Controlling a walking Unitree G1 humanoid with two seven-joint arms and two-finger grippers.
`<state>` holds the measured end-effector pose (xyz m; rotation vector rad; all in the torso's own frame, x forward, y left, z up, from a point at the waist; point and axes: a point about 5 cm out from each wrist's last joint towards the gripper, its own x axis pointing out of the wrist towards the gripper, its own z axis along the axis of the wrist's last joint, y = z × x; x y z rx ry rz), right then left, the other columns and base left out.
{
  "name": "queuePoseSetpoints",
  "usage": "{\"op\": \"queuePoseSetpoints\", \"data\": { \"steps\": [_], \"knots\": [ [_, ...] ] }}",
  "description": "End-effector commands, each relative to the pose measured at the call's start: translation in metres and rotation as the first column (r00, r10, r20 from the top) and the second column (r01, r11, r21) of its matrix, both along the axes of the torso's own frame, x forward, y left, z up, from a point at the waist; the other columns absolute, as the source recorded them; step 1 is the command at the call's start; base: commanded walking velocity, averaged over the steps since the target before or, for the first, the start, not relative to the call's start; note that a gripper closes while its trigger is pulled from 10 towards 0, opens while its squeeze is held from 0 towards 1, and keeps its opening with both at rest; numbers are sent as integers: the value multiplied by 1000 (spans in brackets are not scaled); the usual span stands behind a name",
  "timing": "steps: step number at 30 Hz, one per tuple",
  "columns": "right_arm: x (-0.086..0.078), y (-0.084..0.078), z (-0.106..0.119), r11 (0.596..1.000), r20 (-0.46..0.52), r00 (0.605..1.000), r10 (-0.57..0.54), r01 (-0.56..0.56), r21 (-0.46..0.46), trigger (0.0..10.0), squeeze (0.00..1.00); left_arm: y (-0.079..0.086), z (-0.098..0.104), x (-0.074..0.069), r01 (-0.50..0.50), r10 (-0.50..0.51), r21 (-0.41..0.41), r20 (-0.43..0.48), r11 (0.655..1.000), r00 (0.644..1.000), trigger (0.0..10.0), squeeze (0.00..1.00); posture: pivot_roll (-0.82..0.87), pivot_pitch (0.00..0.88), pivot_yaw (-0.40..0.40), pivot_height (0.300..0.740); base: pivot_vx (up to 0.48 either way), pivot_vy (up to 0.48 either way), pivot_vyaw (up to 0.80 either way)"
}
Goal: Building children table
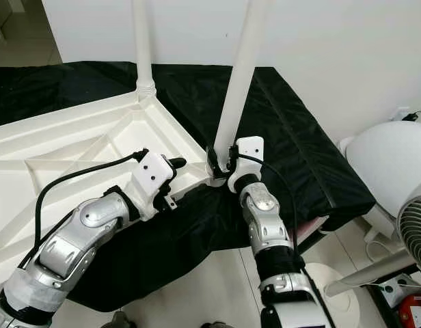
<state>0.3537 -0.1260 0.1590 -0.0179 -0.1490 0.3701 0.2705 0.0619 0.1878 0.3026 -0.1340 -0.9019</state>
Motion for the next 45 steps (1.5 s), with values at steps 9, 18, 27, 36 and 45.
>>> {"op": "queuePoseSetpoints", "data": {
  "steps": [9,18,27,36,45],
  "knots": [
    [9,0,0,987,-18,991,133,-134,-88,10000,0,-4,-13,-1,2,-2,24,-16,1000,1000,10000,0,84,59,-73,740,0,0,0],
    [13,-7,-3,974,-35,983,182,-185,-133,1608,0,-4,-13,0,-10,10,24,-1,1000,1000,10000,0,80,62,-71,740,0,0,0],
    [14,-12,-5,971,-40,981,188,-192,-144,0,0,-5,-12,1,-11,11,21,9,1000,1000,10000,0,76,64,-67,740,0,0,0],
    [12,-8,-12,982,-63,986,157,-162,-96,10000,0,-4,-12,1,-13,12,23,13,1000,1000,10000,0,74,66,-63,740,0,0,0],
    [10,7,-6,998,-12,998,55,-55,-23,10000,0,-4,-12,3,-19,19,22,17,1000,1000,10000,0,72,69,-63,740,0,0,0]
  ]
}}
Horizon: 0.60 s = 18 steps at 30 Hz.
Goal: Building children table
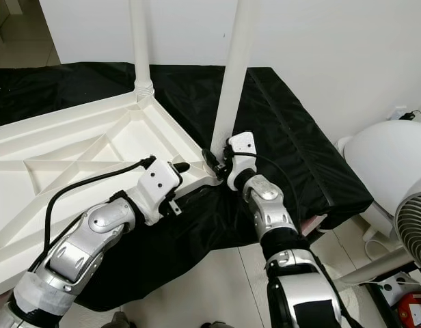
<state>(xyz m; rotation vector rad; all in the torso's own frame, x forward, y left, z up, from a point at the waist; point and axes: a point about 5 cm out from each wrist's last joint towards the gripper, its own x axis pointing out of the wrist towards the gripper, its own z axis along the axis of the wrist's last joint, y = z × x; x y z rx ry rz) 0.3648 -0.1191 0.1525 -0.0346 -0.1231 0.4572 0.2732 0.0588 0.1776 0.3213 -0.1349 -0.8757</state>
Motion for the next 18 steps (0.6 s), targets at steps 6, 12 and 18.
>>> {"op": "queuePoseSetpoints", "data": {
  "steps": [6,12,18],
  "knots": [
    [-4,3,1,967,-5,973,-233,232,101,10000,0,0,-2,-1,2,-2,9,4,1000,1000,10000,0,69,71,-69,740,0,0,0],
    [-8,7,-2,903,-64,913,-403,408,132,10000,0,0,-4,0,-3,3,10,2,1000,1000,10000,0,67,70,-73,740,0,0,0],
    [-18,26,-3,919,-64,933,-355,360,161,10000,0,-2,-4,0,4,-4,5,1,1000,1000,10000,0,58,63,-65,740,0,0,0]
  ]
}}
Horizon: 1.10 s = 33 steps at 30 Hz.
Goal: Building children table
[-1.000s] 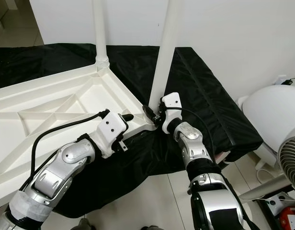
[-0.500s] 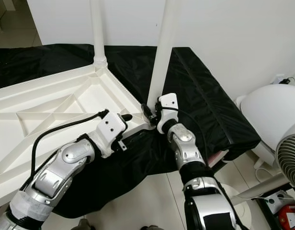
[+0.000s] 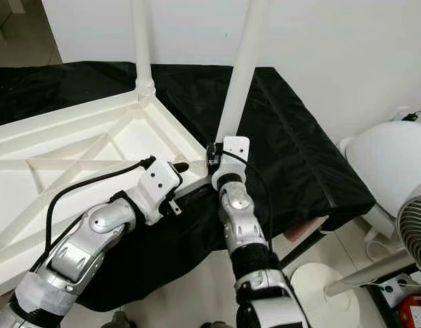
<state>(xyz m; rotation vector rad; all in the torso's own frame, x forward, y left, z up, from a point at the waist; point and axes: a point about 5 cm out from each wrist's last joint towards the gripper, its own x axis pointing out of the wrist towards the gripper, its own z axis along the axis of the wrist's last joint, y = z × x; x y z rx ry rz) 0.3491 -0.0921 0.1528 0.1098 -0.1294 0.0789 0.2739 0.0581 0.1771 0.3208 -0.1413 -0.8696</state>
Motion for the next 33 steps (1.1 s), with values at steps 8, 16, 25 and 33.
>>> {"op": "queuePoseSetpoints", "data": {
  "steps": [8,16,25,33],
  "knots": [
    [-5,-1,-3,1000,-19,999,-28,28,4,10000,200,-2,-3,1,16,-16,11,1,1000,1000,10000,0,56,52,-64,740,0,0,0],
    [-8,-1,-2,999,-22,999,-33,33,-4,10000,1000,-2,-3,0,18,-18,12,2,1000,1000,10000,0,58,48,-65,740,0,0,0],
    [-17,0,-2,1000,-7,1000,6,-6,-13,10000,0,-2,-3,0,17,-17,12,5,1000,1000,10000,0,59,47,-66,740,0,0,0],
    [-6,-19,8,979,33,981,191,-188,-82,10000,0,-2,-4,-5,83,-83,13,-6,996,997,10000,0,50,40,-56,740,0,0,0]
  ]
}}
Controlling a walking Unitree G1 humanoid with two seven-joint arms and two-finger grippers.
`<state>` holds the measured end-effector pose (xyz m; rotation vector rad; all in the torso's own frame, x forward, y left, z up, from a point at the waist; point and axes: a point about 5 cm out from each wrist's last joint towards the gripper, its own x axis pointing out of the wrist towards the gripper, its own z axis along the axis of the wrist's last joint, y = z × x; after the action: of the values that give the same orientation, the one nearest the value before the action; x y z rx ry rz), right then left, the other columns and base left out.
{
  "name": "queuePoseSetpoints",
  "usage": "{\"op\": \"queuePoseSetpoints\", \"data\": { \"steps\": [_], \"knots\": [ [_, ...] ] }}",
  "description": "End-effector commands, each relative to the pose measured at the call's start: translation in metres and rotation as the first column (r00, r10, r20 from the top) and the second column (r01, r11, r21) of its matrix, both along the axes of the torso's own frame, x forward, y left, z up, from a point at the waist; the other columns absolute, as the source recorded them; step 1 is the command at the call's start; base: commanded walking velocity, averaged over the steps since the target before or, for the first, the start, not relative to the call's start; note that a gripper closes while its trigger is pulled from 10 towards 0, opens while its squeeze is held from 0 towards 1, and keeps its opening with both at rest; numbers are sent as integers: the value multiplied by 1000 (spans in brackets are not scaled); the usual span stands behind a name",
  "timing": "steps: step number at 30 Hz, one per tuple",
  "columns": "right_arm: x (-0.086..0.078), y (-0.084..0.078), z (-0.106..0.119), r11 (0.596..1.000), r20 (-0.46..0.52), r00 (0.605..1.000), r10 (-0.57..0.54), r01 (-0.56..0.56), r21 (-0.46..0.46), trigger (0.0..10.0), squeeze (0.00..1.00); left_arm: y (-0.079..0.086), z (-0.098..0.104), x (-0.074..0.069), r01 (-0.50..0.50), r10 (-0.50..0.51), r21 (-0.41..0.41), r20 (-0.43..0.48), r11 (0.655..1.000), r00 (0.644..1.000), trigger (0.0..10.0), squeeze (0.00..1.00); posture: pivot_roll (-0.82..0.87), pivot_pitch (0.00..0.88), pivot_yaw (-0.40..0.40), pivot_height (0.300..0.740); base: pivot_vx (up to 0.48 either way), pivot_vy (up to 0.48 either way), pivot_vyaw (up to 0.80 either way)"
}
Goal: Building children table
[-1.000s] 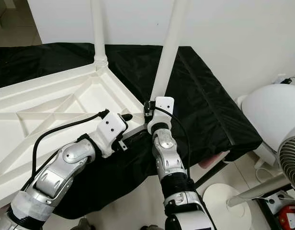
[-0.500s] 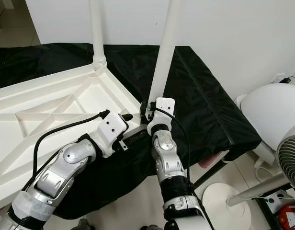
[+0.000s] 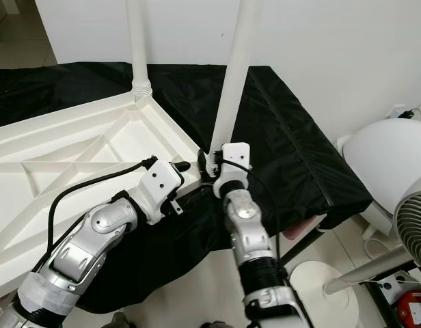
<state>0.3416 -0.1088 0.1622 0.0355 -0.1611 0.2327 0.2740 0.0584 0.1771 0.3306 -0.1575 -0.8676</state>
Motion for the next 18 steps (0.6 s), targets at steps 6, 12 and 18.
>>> {"op": "queuePoseSetpoints", "data": {
  "steps": [6,12,18],
  "knots": [
    [9,-22,2,978,-32,980,198,-200,-57,10000,0,8,3,-10,149,-150,-22,-65,989,987,10000,0,60,43,-59,740,0,0,0],
    [14,-37,-2,941,-85,943,322,-328,-84,10000,0,26,11,-11,159,-162,-39,-99,987,982,10000,0,70,52,-59,740,0,0,0],
    [17,-44,-8,898,-135,900,415,-429,-99,10000,0,32,8,-10,141,-142,-9,-94,990,985,10000,0,82,53,-60,740,0,0,0]
  ]
}}
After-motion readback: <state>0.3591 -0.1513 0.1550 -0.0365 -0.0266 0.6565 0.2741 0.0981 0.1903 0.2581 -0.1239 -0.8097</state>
